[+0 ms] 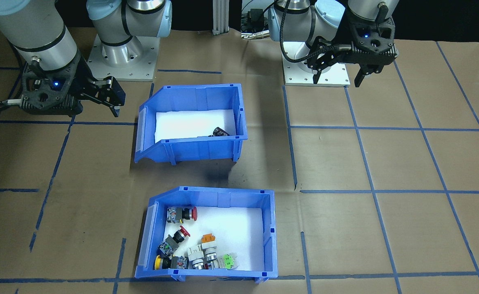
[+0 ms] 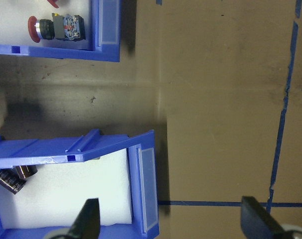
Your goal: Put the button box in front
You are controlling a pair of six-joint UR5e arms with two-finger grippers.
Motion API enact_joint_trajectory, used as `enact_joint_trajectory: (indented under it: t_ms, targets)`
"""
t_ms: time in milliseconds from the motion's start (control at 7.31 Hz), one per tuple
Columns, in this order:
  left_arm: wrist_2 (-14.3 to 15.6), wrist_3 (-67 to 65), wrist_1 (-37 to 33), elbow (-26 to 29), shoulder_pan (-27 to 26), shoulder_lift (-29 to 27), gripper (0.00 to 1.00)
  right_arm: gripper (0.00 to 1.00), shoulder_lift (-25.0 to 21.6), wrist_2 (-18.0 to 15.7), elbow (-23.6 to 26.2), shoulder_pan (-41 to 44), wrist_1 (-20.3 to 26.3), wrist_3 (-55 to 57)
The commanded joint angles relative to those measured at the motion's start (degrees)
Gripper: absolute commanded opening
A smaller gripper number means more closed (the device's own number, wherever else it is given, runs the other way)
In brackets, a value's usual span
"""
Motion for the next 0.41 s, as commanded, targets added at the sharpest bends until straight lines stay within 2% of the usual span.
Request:
enact_joint_trajectory:
  t_ms: [0, 274]
  targets:
    - [0.09, 0.09, 0.08, -0.06, 0.01, 0.00, 0.99, 1.00, 0.01, 0.05, -0.04, 0.00, 0.04, 0.06]
    - [-0.09, 0.00, 0.08, -0.06, 0.01, 0.00, 0.99, 1.00, 0.01, 0.05, -0.04, 0.00, 0.04, -0.03]
